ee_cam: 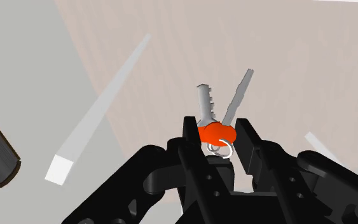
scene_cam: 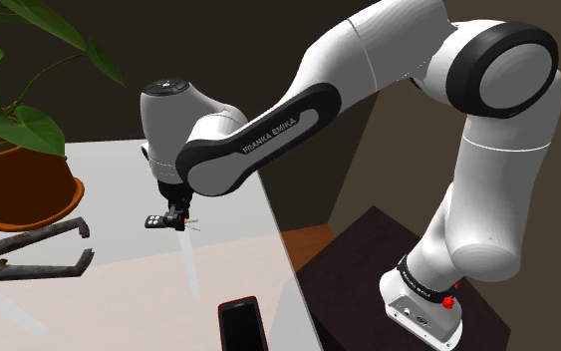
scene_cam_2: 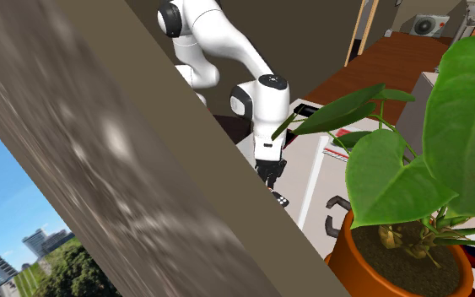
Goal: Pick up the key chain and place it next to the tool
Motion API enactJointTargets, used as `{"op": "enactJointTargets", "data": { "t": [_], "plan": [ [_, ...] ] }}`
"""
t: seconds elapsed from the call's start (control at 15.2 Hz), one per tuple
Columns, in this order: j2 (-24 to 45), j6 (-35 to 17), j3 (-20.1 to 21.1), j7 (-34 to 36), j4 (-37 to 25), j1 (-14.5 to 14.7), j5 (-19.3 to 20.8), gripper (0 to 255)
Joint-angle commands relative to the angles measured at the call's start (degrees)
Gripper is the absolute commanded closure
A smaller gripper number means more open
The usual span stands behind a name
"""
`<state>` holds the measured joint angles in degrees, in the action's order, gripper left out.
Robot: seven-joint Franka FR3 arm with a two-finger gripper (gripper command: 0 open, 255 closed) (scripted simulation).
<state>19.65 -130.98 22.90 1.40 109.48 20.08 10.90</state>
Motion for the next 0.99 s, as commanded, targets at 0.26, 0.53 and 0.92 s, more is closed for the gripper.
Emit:
{"op": "enactJointTargets", "data": {
  "t": [0.26, 0.53, 0.92],
  "plan": [
    [0.0, 0.0, 0.0, 0.0, 0.1, 0.0, 0.0, 255],
    [-1.6, 2.5, 0.4, -0.7, -1.0, -0.3, -1.0, 255],
    [-3.7, 6.4, 0.9, -1.6, -3.0, -0.7, -2.3, 255]
  ]
}}
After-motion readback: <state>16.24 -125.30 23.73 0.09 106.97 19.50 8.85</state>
